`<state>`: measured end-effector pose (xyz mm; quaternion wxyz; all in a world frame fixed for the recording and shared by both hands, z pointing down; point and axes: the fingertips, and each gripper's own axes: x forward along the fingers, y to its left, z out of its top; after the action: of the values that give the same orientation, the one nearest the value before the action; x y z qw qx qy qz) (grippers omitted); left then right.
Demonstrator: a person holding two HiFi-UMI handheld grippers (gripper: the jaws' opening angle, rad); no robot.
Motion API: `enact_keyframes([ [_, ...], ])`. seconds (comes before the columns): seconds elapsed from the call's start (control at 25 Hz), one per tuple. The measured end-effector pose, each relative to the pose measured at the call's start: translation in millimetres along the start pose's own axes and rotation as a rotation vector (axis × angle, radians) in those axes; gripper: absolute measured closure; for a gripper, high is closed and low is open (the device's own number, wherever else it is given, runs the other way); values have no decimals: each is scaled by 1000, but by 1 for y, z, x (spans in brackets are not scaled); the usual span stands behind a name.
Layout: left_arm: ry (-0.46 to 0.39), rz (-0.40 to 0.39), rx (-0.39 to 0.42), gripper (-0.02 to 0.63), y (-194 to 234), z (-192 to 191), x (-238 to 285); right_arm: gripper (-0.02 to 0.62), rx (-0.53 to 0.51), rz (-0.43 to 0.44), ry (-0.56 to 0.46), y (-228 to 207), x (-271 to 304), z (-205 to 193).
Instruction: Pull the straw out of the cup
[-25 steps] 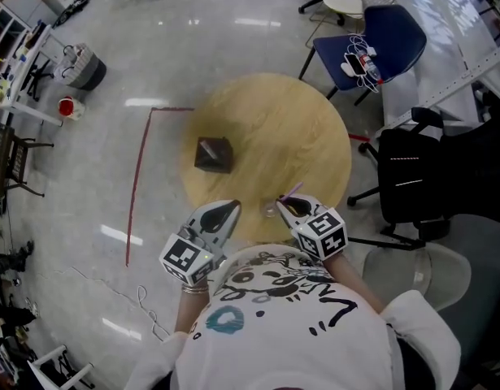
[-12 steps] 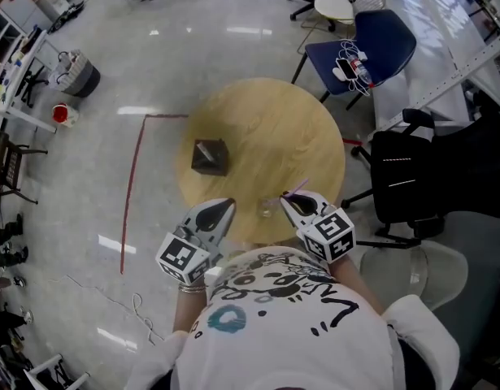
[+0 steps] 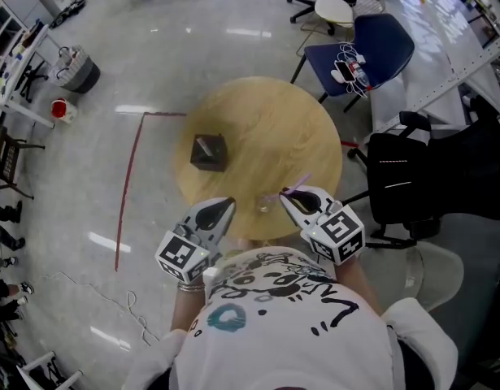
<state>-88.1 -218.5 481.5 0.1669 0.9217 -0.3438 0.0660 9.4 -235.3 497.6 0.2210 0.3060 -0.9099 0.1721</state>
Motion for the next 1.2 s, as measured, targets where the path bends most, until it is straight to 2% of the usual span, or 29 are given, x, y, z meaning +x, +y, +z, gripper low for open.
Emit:
enact_keyframes([
  [0.52, 18, 9, -11, 591, -4, -11, -9, 548, -48, 59, -32, 13, -22, 25],
  [0.68, -9, 14, 6, 591, -7, -1, -6, 548, -40, 79, -57, 13, -30, 35],
  [1.04, 6, 1, -7, 591, -6, -5, -4, 548, -59, 63, -162, 8, -50, 73],
  [1.2, -1, 1, 2, 591, -7, 1, -1, 548, -62, 30, -189, -5, -56, 79],
])
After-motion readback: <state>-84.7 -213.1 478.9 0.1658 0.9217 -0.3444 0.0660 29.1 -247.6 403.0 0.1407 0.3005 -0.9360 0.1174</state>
